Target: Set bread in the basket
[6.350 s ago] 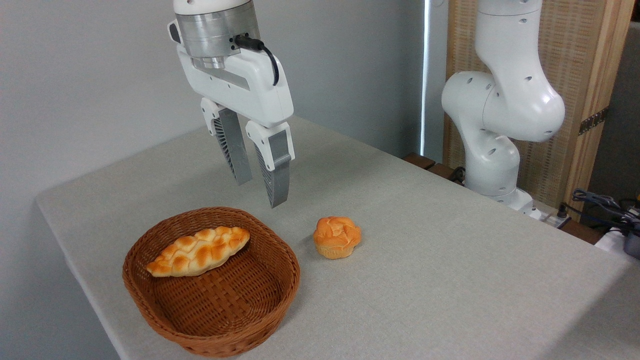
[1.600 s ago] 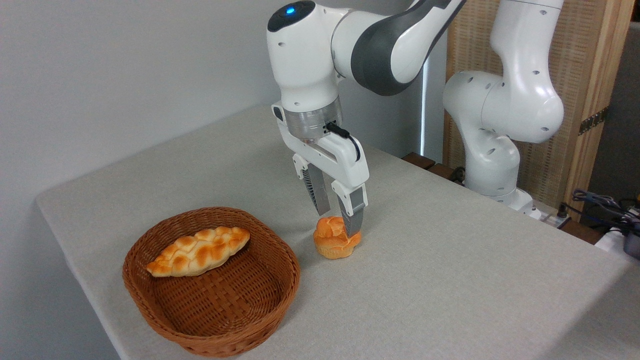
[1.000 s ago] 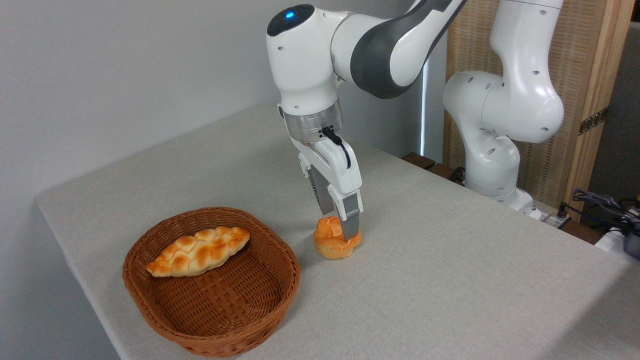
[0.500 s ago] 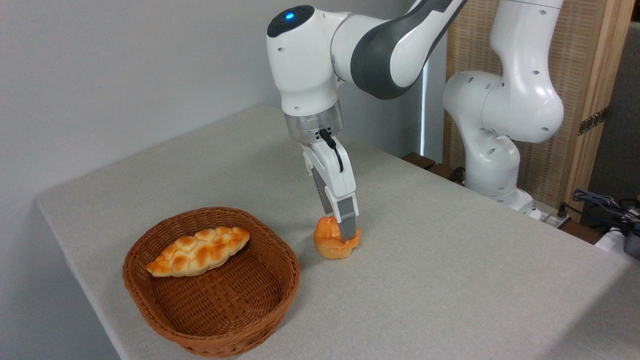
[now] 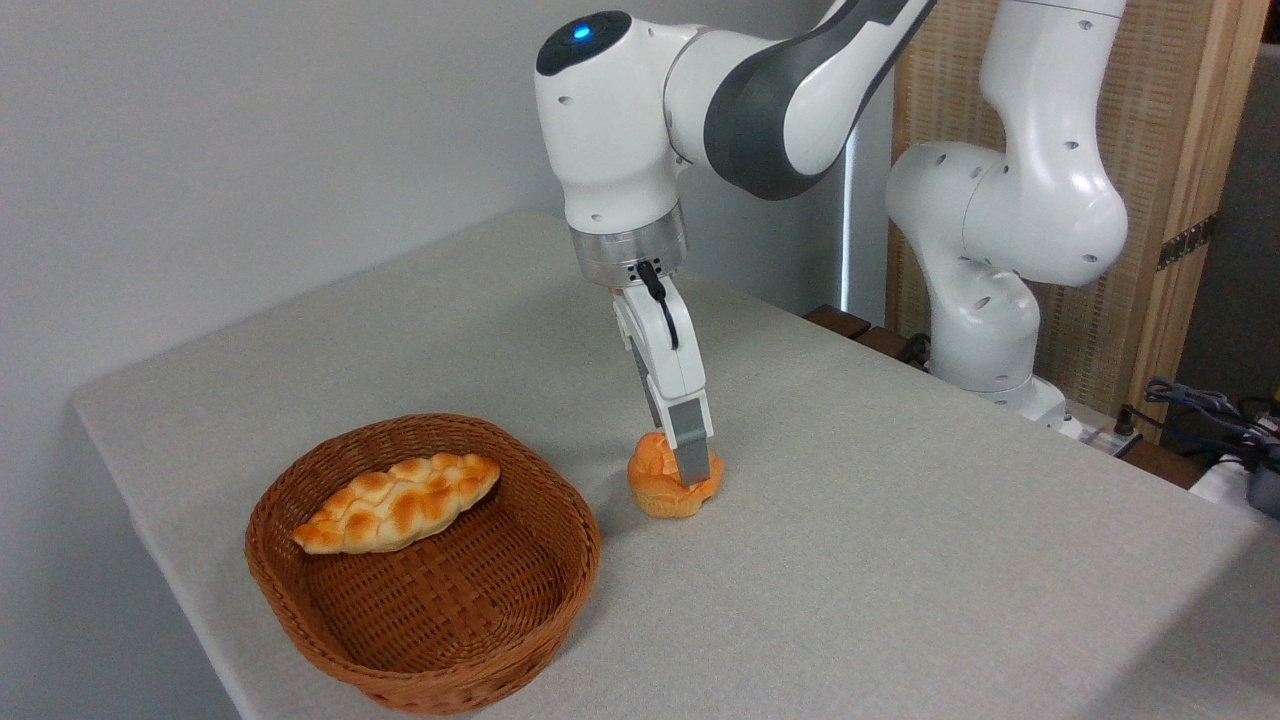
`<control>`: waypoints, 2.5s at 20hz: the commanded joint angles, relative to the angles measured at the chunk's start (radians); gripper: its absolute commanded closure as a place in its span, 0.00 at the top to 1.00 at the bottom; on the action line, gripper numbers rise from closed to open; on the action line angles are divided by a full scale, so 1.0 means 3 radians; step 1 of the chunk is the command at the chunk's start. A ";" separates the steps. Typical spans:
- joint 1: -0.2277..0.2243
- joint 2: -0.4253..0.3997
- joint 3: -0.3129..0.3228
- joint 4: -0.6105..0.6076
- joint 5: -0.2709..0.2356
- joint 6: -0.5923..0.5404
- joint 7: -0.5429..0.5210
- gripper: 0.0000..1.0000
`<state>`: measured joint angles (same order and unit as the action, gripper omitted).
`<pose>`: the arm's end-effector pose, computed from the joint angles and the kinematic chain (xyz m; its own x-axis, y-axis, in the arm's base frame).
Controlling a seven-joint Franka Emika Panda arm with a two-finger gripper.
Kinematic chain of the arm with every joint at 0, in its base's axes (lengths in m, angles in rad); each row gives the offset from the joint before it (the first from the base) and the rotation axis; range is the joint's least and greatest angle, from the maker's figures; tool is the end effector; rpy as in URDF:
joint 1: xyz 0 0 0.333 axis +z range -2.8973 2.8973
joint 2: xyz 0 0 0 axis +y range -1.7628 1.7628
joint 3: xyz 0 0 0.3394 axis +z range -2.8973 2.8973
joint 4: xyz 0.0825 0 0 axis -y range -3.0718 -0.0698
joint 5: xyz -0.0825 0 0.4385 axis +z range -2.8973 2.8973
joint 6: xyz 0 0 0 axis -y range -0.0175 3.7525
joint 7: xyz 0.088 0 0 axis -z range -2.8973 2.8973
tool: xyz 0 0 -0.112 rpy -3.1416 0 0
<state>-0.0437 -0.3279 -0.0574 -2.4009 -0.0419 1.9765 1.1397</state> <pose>0.4670 -0.0505 0.4219 0.3439 -0.9387 -0.0239 -0.9339 -0.3446 0.0956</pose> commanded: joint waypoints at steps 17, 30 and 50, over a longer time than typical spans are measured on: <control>0.0008 -0.0052 0.0033 0.0016 0.0012 0.0094 0.0194 1.00; 0.0013 -0.0017 0.0038 0.0001 0.0155 0.0217 0.0389 1.00; -0.0023 0.0137 0.0033 -0.0015 0.0150 0.0243 0.0384 1.00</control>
<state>-0.0445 -0.2971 -0.0564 -2.3966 -0.0048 2.0226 1.2338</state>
